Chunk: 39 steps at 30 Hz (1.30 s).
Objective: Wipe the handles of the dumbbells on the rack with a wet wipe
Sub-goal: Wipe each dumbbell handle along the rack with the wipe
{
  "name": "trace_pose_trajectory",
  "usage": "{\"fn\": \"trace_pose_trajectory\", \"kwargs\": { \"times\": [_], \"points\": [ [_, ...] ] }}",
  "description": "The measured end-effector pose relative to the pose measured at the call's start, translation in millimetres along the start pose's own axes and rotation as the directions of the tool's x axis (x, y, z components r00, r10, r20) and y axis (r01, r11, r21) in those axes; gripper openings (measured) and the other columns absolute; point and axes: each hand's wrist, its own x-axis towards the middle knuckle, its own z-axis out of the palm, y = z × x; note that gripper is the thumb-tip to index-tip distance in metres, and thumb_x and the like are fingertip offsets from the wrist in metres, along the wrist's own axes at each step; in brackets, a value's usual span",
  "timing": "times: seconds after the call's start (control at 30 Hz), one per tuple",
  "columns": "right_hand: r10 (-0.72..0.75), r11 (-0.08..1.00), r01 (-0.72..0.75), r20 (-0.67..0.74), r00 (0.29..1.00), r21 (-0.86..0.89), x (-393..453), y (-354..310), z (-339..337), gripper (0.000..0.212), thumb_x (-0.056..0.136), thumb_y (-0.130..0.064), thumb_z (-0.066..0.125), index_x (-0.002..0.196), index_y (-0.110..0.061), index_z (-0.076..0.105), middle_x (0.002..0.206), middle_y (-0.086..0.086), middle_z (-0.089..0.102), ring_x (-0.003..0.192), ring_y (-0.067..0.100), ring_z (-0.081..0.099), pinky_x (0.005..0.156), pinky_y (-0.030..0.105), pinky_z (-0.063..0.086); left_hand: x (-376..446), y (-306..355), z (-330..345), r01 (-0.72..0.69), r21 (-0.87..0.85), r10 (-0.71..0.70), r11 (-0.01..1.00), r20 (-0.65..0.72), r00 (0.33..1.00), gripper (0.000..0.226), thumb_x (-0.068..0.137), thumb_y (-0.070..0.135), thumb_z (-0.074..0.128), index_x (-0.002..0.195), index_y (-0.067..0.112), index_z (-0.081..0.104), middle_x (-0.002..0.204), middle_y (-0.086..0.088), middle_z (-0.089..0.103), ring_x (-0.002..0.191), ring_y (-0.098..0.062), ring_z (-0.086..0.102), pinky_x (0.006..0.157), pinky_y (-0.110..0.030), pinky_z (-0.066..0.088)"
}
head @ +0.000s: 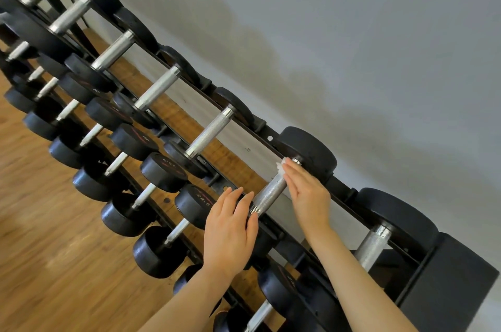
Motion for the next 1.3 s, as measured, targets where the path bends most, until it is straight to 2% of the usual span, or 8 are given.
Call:
{"fn": "trace_pose_trajectory", "kwargs": {
  "times": [0.1, 0.3, 0.63, 0.73, 0.9, 1.1, 1.2, 1.3],
  "points": [
    [0.069, 0.996, -0.07, 0.018, 0.997, 0.06, 1, -5, 5, 0.031, 0.091, -0.019, 0.06, 0.119, -0.006, 0.067, 0.121, 0.008, 0.067, 0.11, 0.019, 0.064, 0.09, 0.027, 0.051, 0, 0, 0, -0.005, 0.002, 0.005, 1.0, -0.001, 1.0, 0.05, 0.099, 0.043, 0.031, 0.132, 0.018, 0.06, 0.136, -0.002, 0.058, 0.133, -0.025, 0.048, 0.105, -0.05, 0.045],
    [-0.058, 0.998, 0.058, 0.04, 0.998, -0.004, 1, -2, 2, 0.031, 0.093, -0.022, 0.055, 0.118, -0.008, 0.067, 0.118, 0.007, 0.068, 0.107, 0.018, 0.066, 0.085, 0.029, 0.056, -1, -1, 1, -0.014, 0.002, 0.014, 1.0, -0.01, 1.0, 0.05, 0.099, 0.043, 0.031, 0.132, 0.019, 0.06, 0.137, -0.001, 0.058, 0.135, -0.025, 0.046, 0.108, -0.048, 0.042],
    [-0.105, 0.993, 0.11, 0.119, 0.987, -0.036, 11, 1, -4, 0.03, 0.083, -0.015, 0.068, 0.112, -0.007, 0.07, 0.113, 0.007, 0.07, 0.099, 0.018, 0.069, 0.08, 0.025, 0.054, 0, -2, 2, -0.012, -0.002, 0.012, 1.0, -0.004, 1.0, 0.051, 0.099, 0.045, 0.029, 0.133, 0.02, 0.059, 0.138, 0.0, 0.057, 0.137, -0.024, 0.044, 0.109, -0.049, 0.042],
    [-0.013, 0.999, 0.017, 0.092, 0.996, -0.043, 17, 4, -7, 0.036, 0.078, -0.008, 0.076, 0.113, -0.004, 0.069, 0.112, 0.009, 0.071, 0.099, 0.021, 0.069, 0.079, 0.031, 0.057, 0, -2, 2, -0.008, -0.001, 0.008, 1.0, 0.011, 1.0, 0.052, 0.099, 0.045, 0.029, 0.134, 0.02, 0.059, 0.139, 0.0, 0.056, 0.137, -0.024, 0.043, 0.109, -0.049, 0.042],
    [-0.125, 0.992, 0.128, 0.171, 0.977, -0.007, 16, 2, -8, 0.03, 0.081, -0.007, 0.073, 0.111, -0.006, 0.07, 0.113, 0.007, 0.071, 0.097, 0.02, 0.07, 0.075, 0.03, 0.058, 0, -3, 1, -0.016, -0.001, 0.016, 1.0, 0.018, 1.0, 0.051, 0.1, 0.045, 0.029, 0.135, 0.021, 0.058, 0.139, 0.0, 0.056, 0.137, -0.023, 0.043, 0.108, -0.05, 0.042],
    [0.017, 0.998, -0.025, 0.146, 0.989, 0.052, 16, -2, -7, 0.027, 0.087, -0.008, 0.067, 0.114, -0.008, 0.069, 0.117, 0.006, 0.069, 0.104, 0.02, 0.067, 0.08, 0.033, 0.058, 0, -3, 1, -0.008, 0.006, 0.008, 1.0, 0.029, 1.0, 0.054, 0.1, 0.047, 0.026, 0.137, 0.022, 0.055, 0.141, 0.001, 0.054, 0.138, -0.023, 0.042, 0.11, -0.049, 0.041],
    [-0.094, 0.995, 0.077, 0.28, 0.955, 0.07, 7, -10, -4, 0.028, 0.083, -0.008, 0.072, 0.111, -0.009, 0.07, 0.119, 0.005, 0.068, 0.099, 0.02, 0.07, 0.074, 0.036, 0.06, -1, -3, 0, -0.016, 0.014, 0.015, 1.0, 0.029, 0.999, 0.055, 0.1, 0.048, 0.025, 0.136, 0.021, 0.056, 0.14, 0.0, 0.055, 0.138, -0.023, 0.043, 0.111, -0.047, 0.04],
    [-0.081, 0.996, 0.068, 0.253, 0.964, 0.058, 15, -4, -12, 0.026, 0.086, -0.008, 0.07, 0.112, -0.009, 0.071, 0.117, 0.004, 0.069, 0.101, 0.018, 0.069, 0.077, 0.033, 0.059, 0, -1, -1, -0.004, 0.018, 0.004, 1.0, 0.027, 1.0, 0.056, 0.1, 0.048, 0.024, 0.137, 0.021, 0.056, 0.141, 0.0, 0.054, 0.138, -0.023, 0.042, 0.113, -0.044, 0.037]
  ]
}}
